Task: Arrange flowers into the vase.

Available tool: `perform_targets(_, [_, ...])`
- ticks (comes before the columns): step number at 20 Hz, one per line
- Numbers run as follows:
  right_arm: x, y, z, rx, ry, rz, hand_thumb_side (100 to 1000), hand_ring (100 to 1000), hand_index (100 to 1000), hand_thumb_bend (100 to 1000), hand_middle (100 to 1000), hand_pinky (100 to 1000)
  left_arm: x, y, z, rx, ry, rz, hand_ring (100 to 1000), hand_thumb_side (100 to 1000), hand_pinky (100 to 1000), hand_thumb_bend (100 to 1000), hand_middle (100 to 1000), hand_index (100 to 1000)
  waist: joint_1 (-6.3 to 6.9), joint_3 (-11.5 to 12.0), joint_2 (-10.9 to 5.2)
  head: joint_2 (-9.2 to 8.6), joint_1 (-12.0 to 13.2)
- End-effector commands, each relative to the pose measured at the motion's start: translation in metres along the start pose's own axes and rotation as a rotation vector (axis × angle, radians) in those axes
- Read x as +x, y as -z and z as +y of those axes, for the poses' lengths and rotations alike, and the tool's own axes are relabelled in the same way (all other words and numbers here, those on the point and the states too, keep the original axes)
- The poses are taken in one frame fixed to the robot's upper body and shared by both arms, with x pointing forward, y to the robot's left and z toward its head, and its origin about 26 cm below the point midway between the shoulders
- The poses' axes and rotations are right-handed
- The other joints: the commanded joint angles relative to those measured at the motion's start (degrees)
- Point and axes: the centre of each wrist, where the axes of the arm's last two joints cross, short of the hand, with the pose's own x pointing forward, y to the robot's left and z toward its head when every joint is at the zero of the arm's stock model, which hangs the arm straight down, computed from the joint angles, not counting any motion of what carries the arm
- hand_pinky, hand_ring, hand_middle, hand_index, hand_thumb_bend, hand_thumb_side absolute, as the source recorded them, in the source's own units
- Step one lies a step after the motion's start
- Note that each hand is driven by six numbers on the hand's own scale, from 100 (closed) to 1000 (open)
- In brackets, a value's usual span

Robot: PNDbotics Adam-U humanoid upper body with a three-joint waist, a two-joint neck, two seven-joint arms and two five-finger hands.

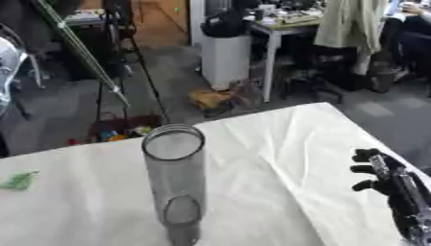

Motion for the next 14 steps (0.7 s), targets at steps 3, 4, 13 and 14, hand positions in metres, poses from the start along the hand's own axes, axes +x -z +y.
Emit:
perform_targets(3, [0.0089, 0.0059, -0.007, 0.001, -0.021, -0.03, 839, 705, 780, 100, 697, 485, 0.0125, 0.0036, -0.0134, -0.101, -0.027, -0.042, 100, 100, 100, 296, 100, 104, -0.16, -0.5, -0.86, 0.25, 0.1])
perform_targets(4, [0.0088, 0.0059, -0.0071, 0.0, -0.021, -0.03, 839, 705, 780, 100, 697, 485, 0.0114, 0.0033, -0.0138, -0.113, -0.033, -0.044, 100, 100, 100, 297, 100, 104, -0.13, -0.6, -0.88, 0.28, 0.1])
perform_targets(13, [0.0083, 0.0057, -0.0071, -0.002, -0.02, -0.028, 840, 705, 779, 100, 697, 484, 0.0051, 0.0037, -0.0121, -0.167, -0.026, -0.047, 100, 100, 100, 303, 100, 104, 0.48, -1.5, -0.9, 0.65, -0.1])
perform_targets(14, [0.0083, 0.0058, -0.0071, -0.001, -0.021, -0.027, 840, 705, 779, 100, 697, 484, 0.0047, 0.0037, -0.0119, -0.168, -0.025, -0.047, 100, 100, 100, 303, 100, 104, 0.53, -1.6, -0.9, 0.68, -0.1])
